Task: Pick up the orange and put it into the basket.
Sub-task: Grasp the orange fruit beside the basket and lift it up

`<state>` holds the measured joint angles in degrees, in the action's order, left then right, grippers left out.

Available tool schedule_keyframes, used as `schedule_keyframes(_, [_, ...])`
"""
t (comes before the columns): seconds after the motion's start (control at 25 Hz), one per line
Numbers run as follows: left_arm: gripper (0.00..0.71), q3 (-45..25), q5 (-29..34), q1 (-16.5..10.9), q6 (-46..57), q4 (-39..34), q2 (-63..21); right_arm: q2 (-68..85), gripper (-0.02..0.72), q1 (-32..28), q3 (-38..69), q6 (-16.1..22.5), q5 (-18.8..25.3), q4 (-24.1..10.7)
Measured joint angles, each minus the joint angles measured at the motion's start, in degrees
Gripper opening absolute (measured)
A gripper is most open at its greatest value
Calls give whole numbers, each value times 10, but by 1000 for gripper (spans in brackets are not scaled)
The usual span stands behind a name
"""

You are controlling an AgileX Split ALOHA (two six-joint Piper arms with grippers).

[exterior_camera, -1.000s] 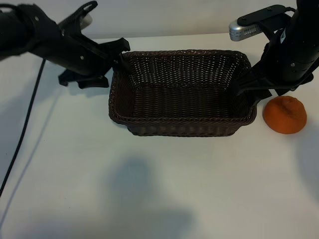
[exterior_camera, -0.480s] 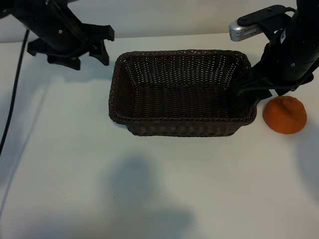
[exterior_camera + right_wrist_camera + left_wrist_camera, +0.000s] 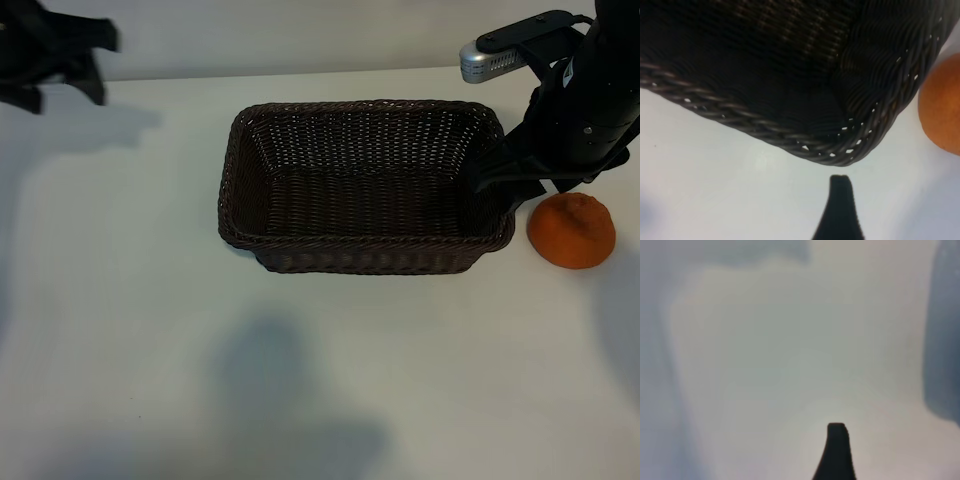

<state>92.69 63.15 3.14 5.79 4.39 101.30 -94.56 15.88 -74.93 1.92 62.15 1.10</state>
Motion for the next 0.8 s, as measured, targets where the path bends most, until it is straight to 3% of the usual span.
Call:
schedule_keyframes(0.32, [596, 2, 37, -77, -42, -3, -62, 0, 547, 0, 0, 1, 1, 0])
schedule_keyframes(0.8, [596, -1, 40, -86, -78, -15, -146, 0, 547, 0, 0, 0, 5, 0])
